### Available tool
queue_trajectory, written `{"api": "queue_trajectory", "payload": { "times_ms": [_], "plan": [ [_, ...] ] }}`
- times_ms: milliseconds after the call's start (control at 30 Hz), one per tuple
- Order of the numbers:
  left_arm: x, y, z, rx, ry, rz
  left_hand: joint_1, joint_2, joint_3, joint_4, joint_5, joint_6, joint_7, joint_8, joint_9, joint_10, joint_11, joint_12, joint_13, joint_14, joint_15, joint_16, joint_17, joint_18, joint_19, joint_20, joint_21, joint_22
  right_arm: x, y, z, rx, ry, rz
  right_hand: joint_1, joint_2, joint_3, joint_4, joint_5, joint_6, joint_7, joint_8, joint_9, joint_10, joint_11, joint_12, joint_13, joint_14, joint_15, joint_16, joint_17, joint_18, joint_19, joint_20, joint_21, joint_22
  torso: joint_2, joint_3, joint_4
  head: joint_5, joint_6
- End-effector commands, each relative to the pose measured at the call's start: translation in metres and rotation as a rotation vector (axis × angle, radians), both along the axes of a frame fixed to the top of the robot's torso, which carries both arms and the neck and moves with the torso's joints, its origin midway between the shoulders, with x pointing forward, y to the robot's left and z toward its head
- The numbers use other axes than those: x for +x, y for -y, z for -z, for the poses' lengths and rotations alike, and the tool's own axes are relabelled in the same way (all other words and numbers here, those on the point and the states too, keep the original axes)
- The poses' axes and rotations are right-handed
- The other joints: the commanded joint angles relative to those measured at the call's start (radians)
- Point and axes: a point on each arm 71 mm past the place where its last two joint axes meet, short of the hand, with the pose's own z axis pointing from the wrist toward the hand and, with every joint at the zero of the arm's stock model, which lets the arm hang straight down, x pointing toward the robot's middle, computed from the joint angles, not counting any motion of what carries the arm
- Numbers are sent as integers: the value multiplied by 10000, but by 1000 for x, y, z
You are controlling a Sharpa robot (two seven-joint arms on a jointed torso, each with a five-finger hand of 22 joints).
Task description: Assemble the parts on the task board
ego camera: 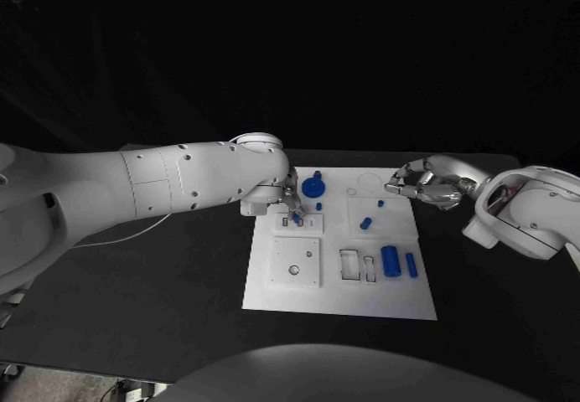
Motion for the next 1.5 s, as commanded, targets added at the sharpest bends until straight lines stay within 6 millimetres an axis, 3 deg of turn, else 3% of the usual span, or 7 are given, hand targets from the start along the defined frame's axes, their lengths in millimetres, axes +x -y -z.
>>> {"api": "queue_trajectory", "payload": {
  "times_ms": [33,1500],
  "plan": [
    [-2,-11,1,1475,90,-905,-60,33,47,6,-2,485,-494,38,18,966,-186,-33,2619,1058,-88,24,2633,102,79,-14,-7,215,0,-1,2,-65,-117,-117,93,26,-65,-11,69,-68,5,-47,-8,1077,68,3,2630,1061,87,35,2634,58,-49,-12,-62,1841,11,-13,0,13,0],
    [-8,-8,2,529,0,-1320,-241,4,140,77,-19,328,-446,-123,28,961,-151,-40,2611,1058,-71,24,2633,119,48,-18,-116,128,-3,4,9,-113,-311,-41,169,32,-87,-27,93,-98,9,-71,-36,1077,69,3,2630,1061,85,35,2634,80,-118,-13,-155,1808,15,-20,1,50,0]
  ]
}}
